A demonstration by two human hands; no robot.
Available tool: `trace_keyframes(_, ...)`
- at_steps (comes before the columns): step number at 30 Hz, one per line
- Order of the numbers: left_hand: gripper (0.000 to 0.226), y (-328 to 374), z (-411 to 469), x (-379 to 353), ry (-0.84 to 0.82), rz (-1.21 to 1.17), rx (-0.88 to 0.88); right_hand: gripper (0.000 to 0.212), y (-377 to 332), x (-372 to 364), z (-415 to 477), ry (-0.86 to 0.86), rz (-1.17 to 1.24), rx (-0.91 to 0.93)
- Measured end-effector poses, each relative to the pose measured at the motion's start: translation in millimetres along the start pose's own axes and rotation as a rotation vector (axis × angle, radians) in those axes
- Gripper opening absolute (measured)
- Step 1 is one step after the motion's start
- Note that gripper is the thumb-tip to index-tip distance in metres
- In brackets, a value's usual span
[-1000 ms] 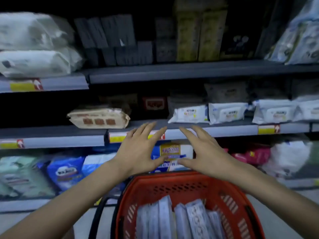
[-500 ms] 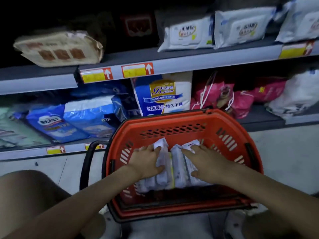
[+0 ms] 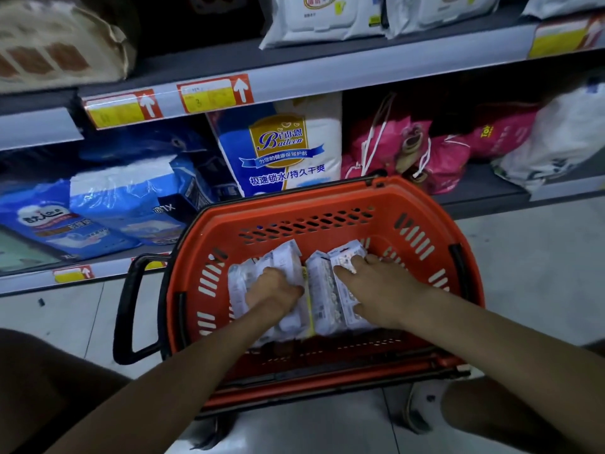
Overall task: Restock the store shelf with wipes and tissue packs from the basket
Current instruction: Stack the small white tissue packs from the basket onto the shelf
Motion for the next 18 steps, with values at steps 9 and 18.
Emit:
trace_keyframes(9, 0.042, -5.5, -0.9, 38.0, -0.227, -0.356, -0.016, 0.055, 13.4, 34.0, -1.4, 0.056, 0.202, -0.163)
trace_keyframes(18, 0.041, 1.0, -61.7, 125.1, -0.496, -0.905, -0.297, 0.045, -8.2, 30.5, 13.7, -0.087, 1.3, -0.19)
Point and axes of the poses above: each hand's wrist, its own z-axis towards the middle knuckle, its own x-axis out of the back of the hand, y = z × x, the point moved 7 cm from there along z, towards the middle knuckle, and after that the axes turned 1 degree about -y, right-handed, at the moved point
